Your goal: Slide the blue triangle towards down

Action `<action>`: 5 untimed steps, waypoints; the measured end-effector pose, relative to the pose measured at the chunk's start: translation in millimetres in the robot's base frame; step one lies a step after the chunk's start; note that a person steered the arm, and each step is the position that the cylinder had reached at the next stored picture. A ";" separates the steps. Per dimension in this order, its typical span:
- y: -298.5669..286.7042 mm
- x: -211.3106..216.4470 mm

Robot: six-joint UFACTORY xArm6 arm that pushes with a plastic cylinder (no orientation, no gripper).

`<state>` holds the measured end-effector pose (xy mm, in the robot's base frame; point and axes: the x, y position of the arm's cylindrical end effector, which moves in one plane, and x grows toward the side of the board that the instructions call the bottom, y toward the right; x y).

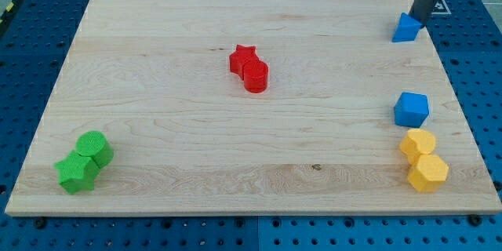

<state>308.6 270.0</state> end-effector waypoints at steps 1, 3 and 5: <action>-9.6 18.5; -9.6 64.4; -7.5 -11.6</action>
